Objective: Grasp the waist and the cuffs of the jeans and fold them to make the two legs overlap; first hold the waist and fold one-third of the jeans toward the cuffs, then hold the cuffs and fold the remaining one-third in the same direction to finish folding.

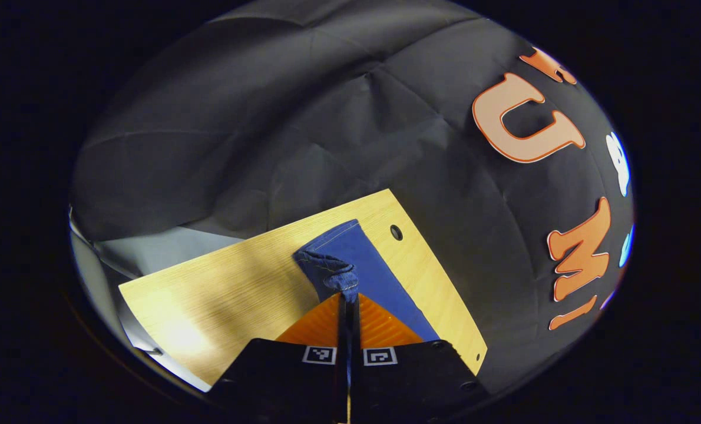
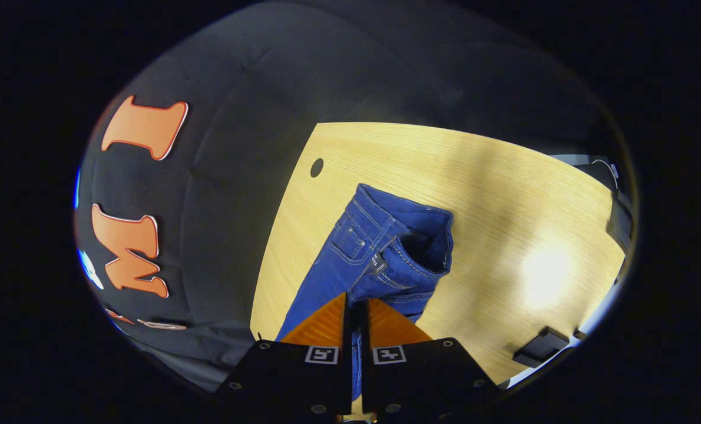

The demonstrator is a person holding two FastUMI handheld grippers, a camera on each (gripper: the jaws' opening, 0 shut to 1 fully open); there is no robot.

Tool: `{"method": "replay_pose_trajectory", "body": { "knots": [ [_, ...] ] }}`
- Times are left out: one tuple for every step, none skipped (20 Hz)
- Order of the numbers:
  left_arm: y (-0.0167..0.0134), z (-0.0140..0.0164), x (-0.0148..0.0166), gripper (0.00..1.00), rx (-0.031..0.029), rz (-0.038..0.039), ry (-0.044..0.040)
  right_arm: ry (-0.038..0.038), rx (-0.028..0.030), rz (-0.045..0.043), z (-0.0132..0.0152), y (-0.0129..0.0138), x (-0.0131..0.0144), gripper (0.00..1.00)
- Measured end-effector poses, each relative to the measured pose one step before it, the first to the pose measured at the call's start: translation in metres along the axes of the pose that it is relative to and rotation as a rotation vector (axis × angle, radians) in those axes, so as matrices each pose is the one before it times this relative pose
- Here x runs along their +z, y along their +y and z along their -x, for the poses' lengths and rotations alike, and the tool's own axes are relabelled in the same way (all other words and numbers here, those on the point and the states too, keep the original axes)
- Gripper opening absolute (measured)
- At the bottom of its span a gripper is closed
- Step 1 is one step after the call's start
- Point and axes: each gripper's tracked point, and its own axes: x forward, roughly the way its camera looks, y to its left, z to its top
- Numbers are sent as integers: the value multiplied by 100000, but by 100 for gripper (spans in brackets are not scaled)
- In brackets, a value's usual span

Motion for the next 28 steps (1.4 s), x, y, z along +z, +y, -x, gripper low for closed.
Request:
{"method": "replay_pose_trajectory", "body": {
  "knots": [
    [-798, -1041, 470, 2, -755, -853, 859, -959, 120, -1218, -334, 783, 135, 7],
    [-335, -1081, 632, 3, -464, -1238, 1173, -1191, -345, -320, -394, 598, 180, 7],
    [-426, -1240, 344, 2, -488, -301, 1282, -967, -1739, -1166, -382, 239, 205, 7],
    [-645, -1059, 292, 2, -1092, -152, 1793, -1349, -738, -1148, -449, 503, 233, 7],
    [-334, -1211, 380, 2, -659, -891, 1323, -1162, -729, -1417, -272, 523, 114, 7],
    [-131, -1148, 409, 3, 90, -1593, 1825, -1099, -620, -918, -396, 518, 271, 7],
    [-329, -1191, 91, 3, 425, -1396, 2013, -1625, -1439, -1338, -231, 172, 164, 7],
    [36, -1159, 257, 3, 156, -604, 1891, -945, -1170, -986, -249, 158, 202, 7],
    [82, -947, 235, 3, 252, 49, 1582, -1245, -943, -1627, -259, 165, 204, 7],
    [93, -1004, 269, 2, 114, 556, 1444, -523, -676, -1467, -180, 319, 177, 7],
    [-49, -973, -40, 2, -54, 427, 1637, -822, -1055, -710, -169, 232, 291, 7],
    [70, -715, 105, 2, 403, -179, 1239, -789, -814, 645, -294, 191, 261, 7],
    [-26, -793, -83, 2, 919, -1157, 1256, -627, -602, 919, -231, 298, 290, 7],
    [-6, -626, 142, 2, 1331, -1040, 518, -72, -350, 333, -258, 469, 195, 7],
    [-143, -704, 301, 3, 1357, -1177, 221, 571, -236, 252, -667, 355, 125, 7],
    [116, -672, 135, 2, 1672, -771, 322, 1497, -370, 932, -684, 387, 67, 7],
    [-311, -458, -101, 2, 1200, -1136, 25, 1053, -960, 883, -931, 143, 72, 7],
    [-181, -535, 2, 2, 1820, -1377, 44, 1117, -379, 473, -903, 361, 204, 8],
    [-301, -574, 46, 2, 789, -1271, -187, 1459, -152, 426, -921, 448, 20, 7],
    [-316, -528, 253, 2, 1257, -1478, -401, 1558, -396, 662, -992, 396, 106, 7],
    [-441, -504, 221, 2, 891, -1152, -591, 1325, -847, 831, -873, -24, 190, 7],
    [-264, -558, 479, 2, 1165, -1185, -434, 1276, -590, 897, -1157, 296, 281, 8],
    [-166, -483, 424, 2, 1735, -771, -858, 1114, -435, 909, -961, 327, 186, 7],
    [130, -386, 612, 2, 2231, -825, -1228, 578, -802, 1291, -749, 152, 337, 7],
    [249, -732, 328, 2, 3048, -759, -529, 782, -2366, -173, -627, -32, 285, 7],
    [-89, -241, 120, 2, 1532, -1326, 816, 1437, -1958, -1188, -387, 19, -31, 7],
    [-331, -285, -242, 3, 465, -1308, 826, 1314, -1453, -1388, -338, 32, -14, 7],
    [-367, -28, -223, 1, 662, -1731, 1062, 1153, -1664, -814, -156, -58, -209, 7]
  ]
}}
